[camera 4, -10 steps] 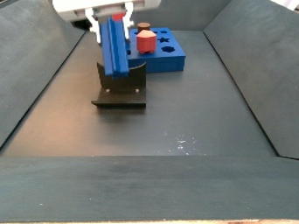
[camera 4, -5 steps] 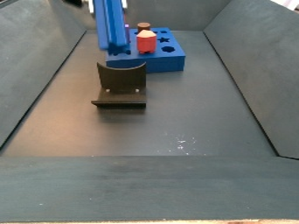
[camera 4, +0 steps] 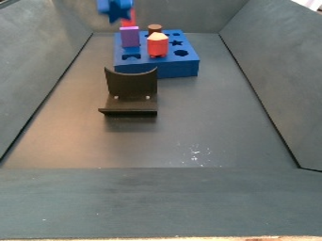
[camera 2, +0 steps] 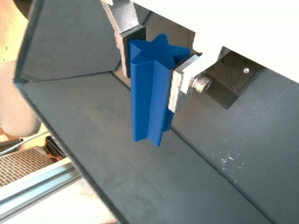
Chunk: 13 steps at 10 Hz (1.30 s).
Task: Pick up the star object. Move up. Place the star object on the fixture. Regrasp the star object. Move to above the board. Insert the star object.
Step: Move to above the board.
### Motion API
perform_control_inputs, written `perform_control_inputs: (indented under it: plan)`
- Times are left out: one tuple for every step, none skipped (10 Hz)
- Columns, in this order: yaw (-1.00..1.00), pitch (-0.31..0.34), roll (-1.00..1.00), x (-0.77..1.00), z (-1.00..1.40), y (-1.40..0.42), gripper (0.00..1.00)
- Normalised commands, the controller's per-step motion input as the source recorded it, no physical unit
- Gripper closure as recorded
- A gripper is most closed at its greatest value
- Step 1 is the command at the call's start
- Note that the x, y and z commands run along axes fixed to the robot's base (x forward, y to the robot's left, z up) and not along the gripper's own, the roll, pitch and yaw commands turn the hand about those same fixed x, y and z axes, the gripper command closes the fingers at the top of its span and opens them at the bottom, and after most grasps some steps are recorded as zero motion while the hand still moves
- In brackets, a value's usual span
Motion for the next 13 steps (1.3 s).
perform_control_inputs:
  plan:
    - [0.03,0.090,-0.06,0.01,0.33,0.01,1.00]
    - [-0.05,-0.098,-1.00,-0.42,0.13,-1.00,1.00]
    - [-0.05,-0.107,-1.00,-0.42,0.11,-1.00,1.00]
    - [-0.06,-0.117,-1.00,-0.43,0.12,-1.00,1.00]
    - [-0.07,-0.127,-1.00,-0.45,0.11,-1.00,1.00]
    - [-0.08,-0.130,-1.00,-0.45,0.11,-1.00,1.00]
    - [-0.09,-0.132,-1.00,-0.46,0.11,-1.00,1.00]
    - [-0.10,-0.131,-1.00,-0.47,0.11,-1.00,1.00]
    - [-0.10,-0.133,-1.00,-0.48,0.11,-1.00,1.00]
    - [-0.11,-0.136,-1.00,-0.49,0.11,-1.00,1.00]
    - [-0.11,-0.145,-1.00,-0.50,0.11,-1.00,1.00]
    - [-0.10,-0.144,-0.92,-0.52,0.11,-1.00,1.00]
    - [-0.07,-0.120,-0.68,-0.54,0.10,-1.00,1.00]
